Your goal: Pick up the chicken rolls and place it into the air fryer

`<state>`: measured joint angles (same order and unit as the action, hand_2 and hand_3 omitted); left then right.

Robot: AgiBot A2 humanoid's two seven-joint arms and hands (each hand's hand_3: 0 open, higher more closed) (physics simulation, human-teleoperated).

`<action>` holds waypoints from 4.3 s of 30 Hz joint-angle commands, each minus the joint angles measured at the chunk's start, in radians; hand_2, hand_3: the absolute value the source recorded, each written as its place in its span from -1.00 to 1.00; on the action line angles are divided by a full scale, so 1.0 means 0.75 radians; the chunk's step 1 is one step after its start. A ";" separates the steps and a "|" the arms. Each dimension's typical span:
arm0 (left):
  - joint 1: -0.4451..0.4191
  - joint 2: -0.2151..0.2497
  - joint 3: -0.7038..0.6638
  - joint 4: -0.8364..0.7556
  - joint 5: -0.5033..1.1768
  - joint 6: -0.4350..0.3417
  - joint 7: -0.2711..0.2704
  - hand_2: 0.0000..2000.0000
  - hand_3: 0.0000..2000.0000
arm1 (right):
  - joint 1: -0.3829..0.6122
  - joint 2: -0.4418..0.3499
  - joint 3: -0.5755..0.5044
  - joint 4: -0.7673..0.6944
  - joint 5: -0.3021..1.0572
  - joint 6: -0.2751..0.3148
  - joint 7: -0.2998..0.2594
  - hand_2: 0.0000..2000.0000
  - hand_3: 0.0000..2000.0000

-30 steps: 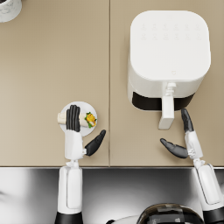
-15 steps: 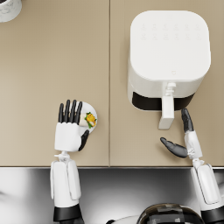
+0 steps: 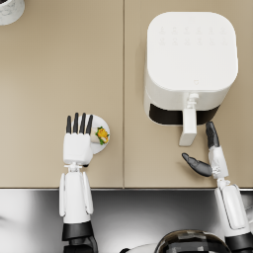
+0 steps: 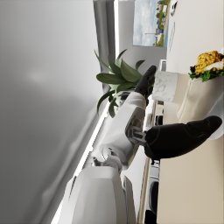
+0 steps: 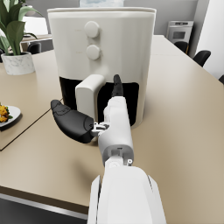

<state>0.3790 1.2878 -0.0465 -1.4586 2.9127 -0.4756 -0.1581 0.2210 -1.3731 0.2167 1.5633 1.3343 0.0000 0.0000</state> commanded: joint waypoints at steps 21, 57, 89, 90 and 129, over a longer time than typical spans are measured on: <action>0.221 0.036 0.134 0.458 0.011 0.308 -0.031 1.00 1.00 | 0.080 -0.080 0.032 -0.273 0.000 0.000 0.000 -1.00 -1.00; 0.179 0.116 0.343 -0.269 0.009 0.567 0.210 1.00 1.00 | 0.134 0.171 0.719 0.014 0.011 -0.115 0.003 1.00 1.00; 0.506 0.323 0.872 -0.109 -0.369 0.562 0.210 1.00 1.00 | -0.127 0.209 0.872 0.460 0.003 -0.175 -0.003 1.00 1.00; 0.513 0.334 0.878 -0.101 -0.370 0.569 0.210 1.00 1.00 | -0.123 0.210 0.872 0.468 0.003 -0.182 -0.003 1.00 1.00; 0.123 0.163 -0.010 -0.424 -0.371 0.633 0.211 -1.00 -1.00 | 0.432 0.361 0.860 0.073 0.006 0.078 0.012 1.00 1.00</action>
<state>0.4520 1.4097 -0.0175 -1.7744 2.6342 -0.0005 0.0001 0.4765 -0.9234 0.8466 1.5248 1.3387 0.0664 0.0118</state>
